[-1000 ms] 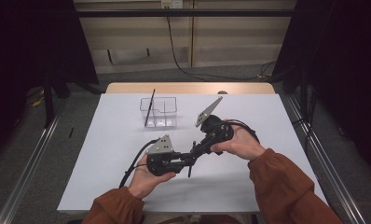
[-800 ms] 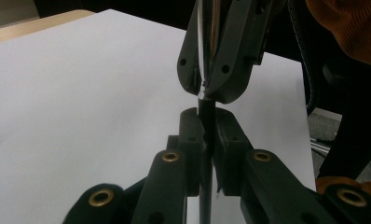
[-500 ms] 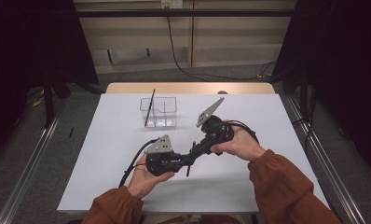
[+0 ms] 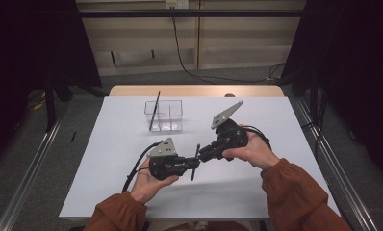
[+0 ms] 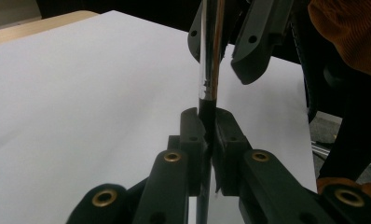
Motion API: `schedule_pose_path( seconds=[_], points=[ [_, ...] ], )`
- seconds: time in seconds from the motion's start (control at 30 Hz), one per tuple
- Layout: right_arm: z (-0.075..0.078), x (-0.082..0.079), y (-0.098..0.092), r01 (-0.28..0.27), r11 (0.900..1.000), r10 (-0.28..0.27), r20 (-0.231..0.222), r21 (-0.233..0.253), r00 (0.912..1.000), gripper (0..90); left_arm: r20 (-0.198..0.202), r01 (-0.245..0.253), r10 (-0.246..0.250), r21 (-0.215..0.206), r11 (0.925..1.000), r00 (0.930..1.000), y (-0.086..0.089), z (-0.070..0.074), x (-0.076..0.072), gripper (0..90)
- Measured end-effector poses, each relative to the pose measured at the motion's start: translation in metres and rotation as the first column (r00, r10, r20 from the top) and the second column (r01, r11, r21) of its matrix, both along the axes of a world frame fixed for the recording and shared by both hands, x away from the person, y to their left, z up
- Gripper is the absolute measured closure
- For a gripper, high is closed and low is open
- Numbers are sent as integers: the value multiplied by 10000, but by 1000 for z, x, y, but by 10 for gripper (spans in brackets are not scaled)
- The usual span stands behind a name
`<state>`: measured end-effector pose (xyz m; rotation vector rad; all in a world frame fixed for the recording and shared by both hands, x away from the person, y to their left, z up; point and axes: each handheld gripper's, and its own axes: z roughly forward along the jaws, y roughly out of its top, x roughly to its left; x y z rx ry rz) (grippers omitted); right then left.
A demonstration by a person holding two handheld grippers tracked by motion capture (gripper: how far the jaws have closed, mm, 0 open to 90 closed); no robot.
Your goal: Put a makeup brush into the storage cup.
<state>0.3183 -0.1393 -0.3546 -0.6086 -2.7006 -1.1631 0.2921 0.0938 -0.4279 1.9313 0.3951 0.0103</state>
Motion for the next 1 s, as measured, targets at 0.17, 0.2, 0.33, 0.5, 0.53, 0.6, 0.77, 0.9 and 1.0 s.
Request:
schedule_pose_path(
  seconds=[0.17, 0.2, 0.33, 0.5, 0.53, 0.6, 0.77, 0.9, 1.0],
  points=[
    [-3, -4, -6, 135, 9993, -142, 176, 351, 9997, 650, 121, -136, 137, -9, 9999, 9998, 3, 1, 1, 839],
    [-3, -5, -7, 212, 9992, -220, 240, 339, 9995, 638, 143, -146, 146, 0, 9999, 9998, 4, 1, 1, 840],
    [-9, -7, -10, 449, 9978, -473, 485, 495, 9977, 498, 139, -202, 202, 19, 9998, 9997, 5, 1, 1, 840],
    [-14, -11, -12, 802, 9945, -847, 671, 674, 9941, 323, 213, -213, 212, 34, 9998, 9995, 6, 2, 1, 840],
    [-16, -12, -12, 855, 9937, -910, 754, 731, 9930, 310, 177, -251, 250, 55, 9997, 9995, 7, 2, 1, 839],
    [-18, -13, -14, 1044, 9906, -1114, 789, 887, 9906, 257, 195, -292, 291, 68, 9995, 9994, 9, 3, 1, 840],
    [-24, -15, -18, 1404, 9837, -1496, 782, 1126, 9857, 138, 90, -418, 417, 134, 9990, 9991, 9, 0, 2, 840],
    [-28, -18, -22, 1400, 9803, -1519, 787, 1391, 9853, 54, 82, -415, 414, 60, 9991, 9991, 10, 1, 2, 839],
    [-31, -20, -25, 1482, 9788, -1615, 873, 1412, 9830, 27, 100, -460, 460, 13, 9989, 9989, 12, 2, 2, 839]
  ],
)
